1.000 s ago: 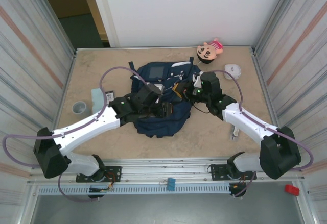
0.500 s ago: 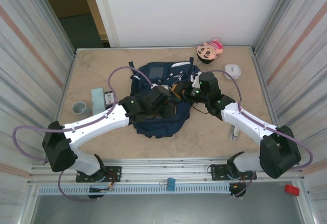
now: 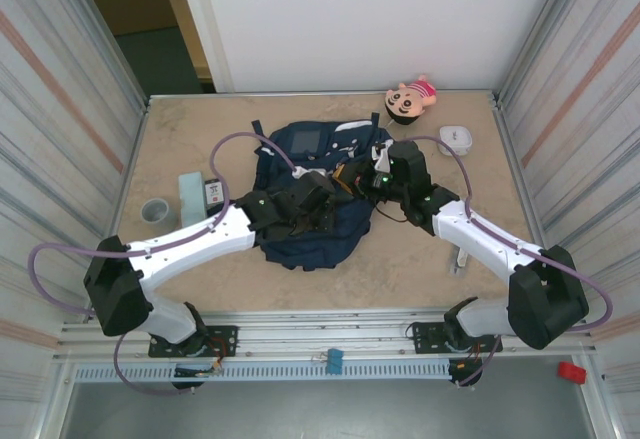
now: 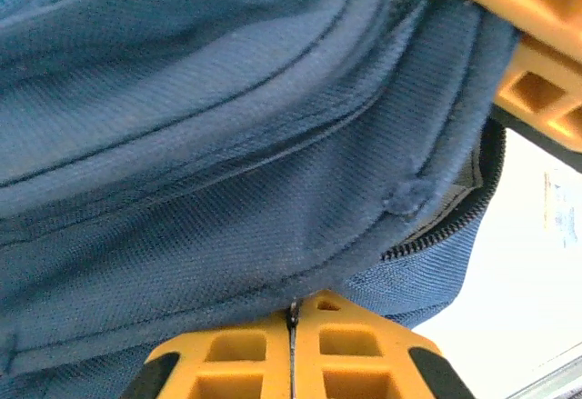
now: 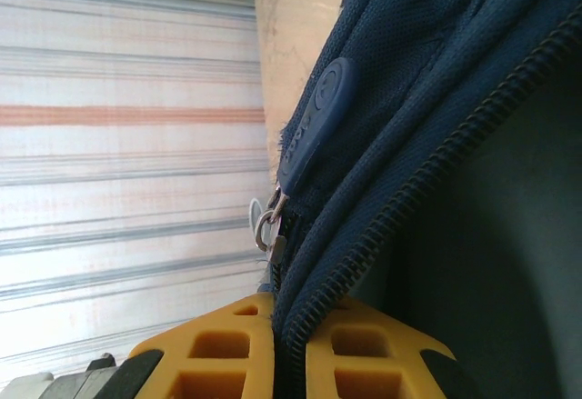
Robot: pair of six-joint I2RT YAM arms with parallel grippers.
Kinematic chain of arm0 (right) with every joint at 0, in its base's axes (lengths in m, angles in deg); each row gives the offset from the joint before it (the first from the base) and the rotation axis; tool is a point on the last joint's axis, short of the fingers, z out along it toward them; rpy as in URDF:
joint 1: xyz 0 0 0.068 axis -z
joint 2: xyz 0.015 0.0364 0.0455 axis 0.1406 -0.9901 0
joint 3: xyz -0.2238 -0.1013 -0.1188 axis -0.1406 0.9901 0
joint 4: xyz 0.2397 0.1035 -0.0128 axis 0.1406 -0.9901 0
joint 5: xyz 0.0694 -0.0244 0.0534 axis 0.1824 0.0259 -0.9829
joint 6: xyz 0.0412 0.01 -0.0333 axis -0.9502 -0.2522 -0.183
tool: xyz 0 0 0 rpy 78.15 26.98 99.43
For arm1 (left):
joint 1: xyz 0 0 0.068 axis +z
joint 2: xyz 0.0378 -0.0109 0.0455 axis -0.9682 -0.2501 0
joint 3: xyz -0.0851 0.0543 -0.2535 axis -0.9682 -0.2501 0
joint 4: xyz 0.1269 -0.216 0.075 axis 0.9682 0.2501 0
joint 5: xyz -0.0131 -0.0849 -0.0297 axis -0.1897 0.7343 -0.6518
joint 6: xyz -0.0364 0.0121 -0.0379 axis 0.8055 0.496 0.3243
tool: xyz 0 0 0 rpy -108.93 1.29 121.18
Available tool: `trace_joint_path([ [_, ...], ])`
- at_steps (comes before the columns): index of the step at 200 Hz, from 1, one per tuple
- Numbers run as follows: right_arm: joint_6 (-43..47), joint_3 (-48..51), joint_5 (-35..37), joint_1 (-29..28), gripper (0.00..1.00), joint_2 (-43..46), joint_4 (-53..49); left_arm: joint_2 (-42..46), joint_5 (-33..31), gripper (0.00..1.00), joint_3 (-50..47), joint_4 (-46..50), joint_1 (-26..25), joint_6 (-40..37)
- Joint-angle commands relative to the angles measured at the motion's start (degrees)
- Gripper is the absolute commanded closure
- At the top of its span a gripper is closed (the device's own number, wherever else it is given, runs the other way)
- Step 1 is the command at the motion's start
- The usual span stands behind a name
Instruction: Pack the student bag
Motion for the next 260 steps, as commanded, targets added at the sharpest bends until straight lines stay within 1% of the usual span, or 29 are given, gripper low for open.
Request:
trace_joint_path([
  [1,1.59,-3.08,-2.59,-0.92,1.00,0.64,4.45,1.96,-3.54,1.00,-1.80,0.10,0.55,0.69],
  [20,2.10,-3.16,-3.09,-0.51,1.00,0.61,3.85,2.62,-3.65,1.00,-2.14,0.91,0.59,0.40],
  [38,3.27,-3.10,-4.37,1.25,1.00,0.98,2.54,3.47,-3.80,1.00,-2.73,2.95,1.11,0.08],
  [53,3.84,-3.15,-6.03,3.95,1.00,1.38,0.64,5.05,-4.00,1.00,-3.87,4.25,1.56,-0.79],
  [58,6.21,-3.26,-6.73,5.00,1.00,1.39,0.08,5.75,-4.09,1.00,-4.40,4.62,1.75,-1.01],
  [81,7.95,-3.91,-10.84,9.89,1.00,0.52,-1.97,9.53,-3.59,1.00,-7.44,4.93,3.11,-2.71],
  [102,8.33,-5.21,-14.43,12.27,1.00,-1.06,-2.21,12.45,-1.82,1.00,-10.36,2.52,4.25,-5.94],
  [117,8.44,-6.19,-15.45,11.98,1.00,-1.57,-2.28,13.76,2.27,1.00,-12.33,-2.63,5.47,-9.12],
  [124,8.17,-6.29,-15.42,11.59,0.96,-1.56,-2.24,14.08,4.84,1.00,-12.90,-5.56,6.25,-9.84],
  [131,7.72,-6.04,-14.44,10.99,0.83,-1.18,-2.23,14.16,7.51,1.00,-13.35,-8.50,7.03,-10.13],
  [141,6.83,-4.99,-11.87,9.75,0.61,-0.12,-2.23,13.89,9.49,1.00,-13.29,-11.59,7.31,-10.17],
  [147,6.14,-4.05,-10.25,8.54,0.53,0.60,-2.16,13.51,10.31,1.00,-13.12,-12.99,7.32,-10.48],
  [152,5.38,-3.14,-8.26,7.66,0.48,1.29,-1.96,13.15,11.05,1.00,-12.93,-14.04,7.32,-10.81],
  [158,3.99,-1.87,-6.21,6.21,0.45,1.94,-1.53,12.77,11.74,1.00,-12.60,-14.83,7.35,-10.88],
  [167,1.11,-0.04,-3.91,4.57,0.42,2.62,-0.61,12.39,12.33,1.00,-12.14,-15.61,7.32,-10.98],
  [195,-4.26,4.17,3.57,-0.59,0.40,2.94,4.46,11.85,14.89,1.00,-12.08,-18.28,7.36,-10.71],
  [219,-5.31,3.56,6.13,-2.95,0.40,0.80,6.41,11.68,15.93,1.00,-12.18,-18.64,7.32,-10.39],
  [226,-5.22,3.21,6.45,-3.24,0.43,0.19,6.42,11.68,15.99,1.00,-12.34,-18.64,7.32,-10.15],
  [230,-5.00,2.99,6.42,-3.29,0.47,-0.06,6.38,11.79,15.98,1.00,-12.35,-18.68,7.33,-10.15],
  [239,-4.23,2.48,5.76,-3.07,0.65,-0.60,5.76,11.90,15.51,1.00,-12.35,-18.20,7.32,-10.31],
  [248,-3.02,2.19,4.74,-2.40,0.78,-0.63,4.75,12.07,14.22,1.00,-12.36,-17.11,7.32,-10.41],
  [253,-2.22,2.10,3.96,-1.68,0.83,-0.36,3.98,12.18,13.40,1.00,-12.44,-16.19,7.36,-10.52],
  [260,-1.03,2.02,2.80,-0.51,0.87,0.34,2.41,12.38,12.16,1.00,-12.68,-15.11,7.51,-10.80],
])
